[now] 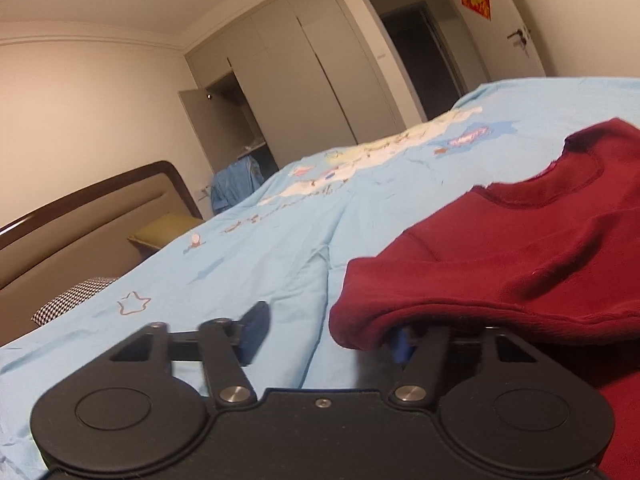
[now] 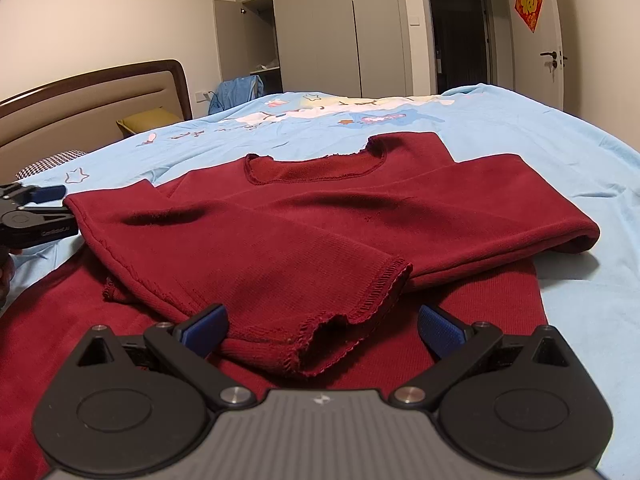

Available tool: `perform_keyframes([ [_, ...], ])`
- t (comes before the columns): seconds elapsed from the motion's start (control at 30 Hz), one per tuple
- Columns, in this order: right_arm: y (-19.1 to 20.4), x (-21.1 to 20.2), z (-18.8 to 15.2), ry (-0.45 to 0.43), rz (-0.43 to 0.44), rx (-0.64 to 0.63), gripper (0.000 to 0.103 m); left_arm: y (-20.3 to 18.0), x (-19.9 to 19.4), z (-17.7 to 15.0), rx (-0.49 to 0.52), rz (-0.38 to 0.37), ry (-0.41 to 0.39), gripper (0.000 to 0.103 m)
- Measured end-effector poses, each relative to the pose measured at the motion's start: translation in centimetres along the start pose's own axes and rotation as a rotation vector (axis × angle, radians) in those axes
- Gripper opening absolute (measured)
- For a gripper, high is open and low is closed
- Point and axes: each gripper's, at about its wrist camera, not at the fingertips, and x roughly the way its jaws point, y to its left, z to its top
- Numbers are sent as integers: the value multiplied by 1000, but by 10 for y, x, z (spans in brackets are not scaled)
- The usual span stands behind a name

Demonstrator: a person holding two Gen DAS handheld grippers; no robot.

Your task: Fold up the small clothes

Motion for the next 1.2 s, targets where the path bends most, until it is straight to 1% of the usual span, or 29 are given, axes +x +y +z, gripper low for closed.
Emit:
perform_keyframes([
  [0.03, 0, 0, 0, 0, 0, 0, 103, 0, 3, 1, -2, 3, 14, 50],
  [0.13, 0, 0, 0, 0, 0, 0, 103, 6, 6, 0, -35, 26, 44, 48],
  [0.23, 0, 0, 0, -1, 0, 0, 103, 9, 7, -5, -61, 16, 77, 45],
  [0.37, 0, 0, 0, -1, -1, -1, 103, 8, 12, -11, -62, 20, 123, 45],
  [0.5, 0, 1, 0, 0, 0, 0, 103, 8, 11, -10, -62, 4, 134, 47],
  [0.53, 0, 1, 0, 0, 1, 1, 103, 10, 8, -10, -65, -8, 136, 49],
  [0.6, 0, -1, 0, 2, 7, 5, 103, 13, 2, -11, -69, -32, 150, 58],
  [0.63, -1, -1, 1, 3, 11, 9, 103, 15, -3, -12, -70, -37, 159, 67],
  [0.67, -1, -3, 1, 5, 15, 13, 103, 16, -8, -13, -68, -41, 165, 74],
  [0.77, 1, -14, 2, 18, 8, 3, 103, 17, -30, -21, -48, -43, 183, 78],
  [0.83, 5, -24, 0, 27, 1, -18, 103, 19, -49, -26, -57, -55, 192, 81],
  [0.87, 8, -31, -3, 32, 2, -37, 103, 20, -60, -29, -72, -68, 195, 84],
  [0.93, 13, -46, -10, 37, 7, -85, 103, 21, -82, -34, -111, -120, 191, 87],
  [1.0, 17, -63, -20, 44, 2, -131, 103, 19, -105, -41, -136, -161, 183, 88],
  [1.07, 19, -79, -31, 71, -17, -179, 103, 14, -125, -47, -140, -195, 178, 91],
  [1.13, 18, -99, -44, 69, -29, -221, 103, 10, -142, -56, -138, -240, 175, 93],
  [1.2, 14, -119, -56, 72, -48, -251, 103, 6, -156, -64, -120, -244, 171, 94],
])
